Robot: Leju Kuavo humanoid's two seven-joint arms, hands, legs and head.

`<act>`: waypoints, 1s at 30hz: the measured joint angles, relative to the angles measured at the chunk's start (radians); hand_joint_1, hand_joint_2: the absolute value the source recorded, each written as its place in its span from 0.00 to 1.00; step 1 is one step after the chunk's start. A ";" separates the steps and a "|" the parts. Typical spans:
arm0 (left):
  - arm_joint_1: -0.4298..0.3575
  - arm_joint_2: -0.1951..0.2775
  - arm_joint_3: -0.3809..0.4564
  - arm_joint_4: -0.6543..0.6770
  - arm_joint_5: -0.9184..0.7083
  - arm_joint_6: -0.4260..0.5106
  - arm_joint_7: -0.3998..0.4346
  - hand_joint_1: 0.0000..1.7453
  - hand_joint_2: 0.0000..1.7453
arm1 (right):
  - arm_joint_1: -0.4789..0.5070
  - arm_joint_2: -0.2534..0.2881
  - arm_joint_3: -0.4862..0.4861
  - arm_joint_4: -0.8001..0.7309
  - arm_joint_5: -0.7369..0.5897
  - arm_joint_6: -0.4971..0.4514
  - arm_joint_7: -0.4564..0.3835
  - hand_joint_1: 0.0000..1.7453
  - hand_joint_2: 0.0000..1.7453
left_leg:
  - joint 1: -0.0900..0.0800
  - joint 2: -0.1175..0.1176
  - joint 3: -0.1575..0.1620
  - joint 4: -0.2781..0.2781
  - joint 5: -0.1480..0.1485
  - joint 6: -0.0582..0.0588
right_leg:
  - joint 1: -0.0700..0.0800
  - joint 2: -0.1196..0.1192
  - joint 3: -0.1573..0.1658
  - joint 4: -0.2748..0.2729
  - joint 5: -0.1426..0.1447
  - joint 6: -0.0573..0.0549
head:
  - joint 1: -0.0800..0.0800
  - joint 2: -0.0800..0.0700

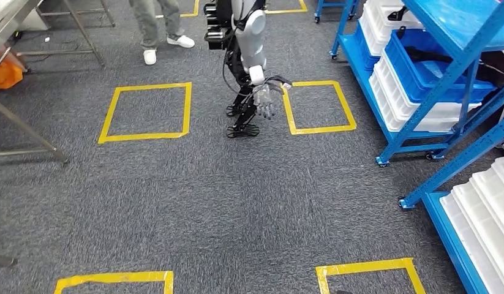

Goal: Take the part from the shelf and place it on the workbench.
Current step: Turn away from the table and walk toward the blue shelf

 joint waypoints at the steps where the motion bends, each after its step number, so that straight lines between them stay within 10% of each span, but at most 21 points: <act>1: 0.001 0.001 0.000 0.000 0.000 0.000 0.000 0.00 0.00 | -0.001 -0.001 0.000 0.001 0.000 0.000 0.001 0.00 0.00 | 0.001 -0.023 -0.022 0.053 -0.030 -0.001 | -0.001 0.008 0.002 -0.002 0.001 -0.004 | -0.005 0.000; 3: 0.004 0.001 0.000 0.000 0.000 -0.001 -0.001 0.00 0.00 | -0.004 -0.001 0.001 0.004 0.000 0.000 0.003 0.00 0.00 | 0.000 -0.047 -0.088 0.185 -0.090 -0.001 | 0.001 0.026 0.002 -0.002 0.001 -0.010 | -0.018 0.000; 5: 0.006 0.002 0.000 0.000 0.000 -0.001 -0.001 0.00 0.00 | -0.004 -0.001 0.002 0.007 -0.001 0.000 0.004 0.00 0.00 | -0.001 -0.052 -0.121 0.238 -0.087 0.001 | 0.002 0.049 0.004 -0.001 0.000 -0.010 | -0.025 0.000; 9: 0.005 0.003 0.000 0.001 -0.001 -0.001 -0.001 0.00 0.00 | -0.005 0.000 0.005 0.011 -0.002 0.000 0.008 0.00 0.00 | 0.004 -0.108 -0.037 0.017 0.043 0.010 | 0.001 0.096 0.005 0.010 -0.006 0.000 | -0.033 0.000; 13: 0.004 0.004 0.000 0.002 -0.002 -0.002 -0.001 0.00 0.00 | -0.005 0.001 0.010 0.012 -0.005 0.001 0.010 0.00 0.00 | 0.001 -0.112 -0.021 -0.033 0.055 0.025 | -0.006 0.125 -0.006 0.017 -0.007 0.022 | -0.034 0.000; 17: 0.005 0.004 0.000 0.003 -0.002 -0.004 -0.005 0.00 0.00 | -0.006 0.001 0.015 0.014 -0.011 0.000 0.011 0.00 0.00 | 0.001 -0.062 -0.015 -0.047 0.060 0.045 | -0.005 0.036 -0.072 0.157 -0.089 0.041 | -0.010 0.000; 20: 0.007 0.005 0.000 0.006 -0.002 -0.004 -0.005 0.00 0.00 | -0.004 0.001 0.020 0.014 -0.015 0.000 0.011 0.00 0.00 | -0.003 -0.022 -0.014 -0.047 0.057 0.048 | -0.010 0.018 -0.133 0.280 -0.124 0.048 | 0.002 0.000; 25: 0.004 0.005 0.000 0.007 -0.003 -0.005 -0.005 0.00 0.00 | -0.005 0.000 0.025 0.014 -0.016 0.000 0.007 0.00 0.00 | -0.007 0.024 0.001 -0.046 0.043 0.033 | 0.000 -0.040 -0.009 0.028 -0.010 0.031 | 0.016 0.000; 28: 0.003 0.005 0.000 0.007 -0.003 -0.006 -0.005 0.00 0.00 | -0.005 0.000 0.029 0.014 -0.016 0.000 0.005 0.00 0.00 | -0.007 0.042 0.010 -0.048 0.037 0.017 | 0.008 -0.025 -0.003 0.009 -0.010 0.009 | 0.008 0.000; 30: 0.001 0.005 0.000 0.007 -0.003 -0.006 -0.004 0.00 0.00 | -0.004 -0.002 0.030 0.015 -0.017 0.000 0.005 0.00 0.00 | -0.003 0.014 0.007 -0.021 0.015 0.006 | 0.004 -0.009 0.003 0.001 -0.006 -0.003 | 0.003 0.000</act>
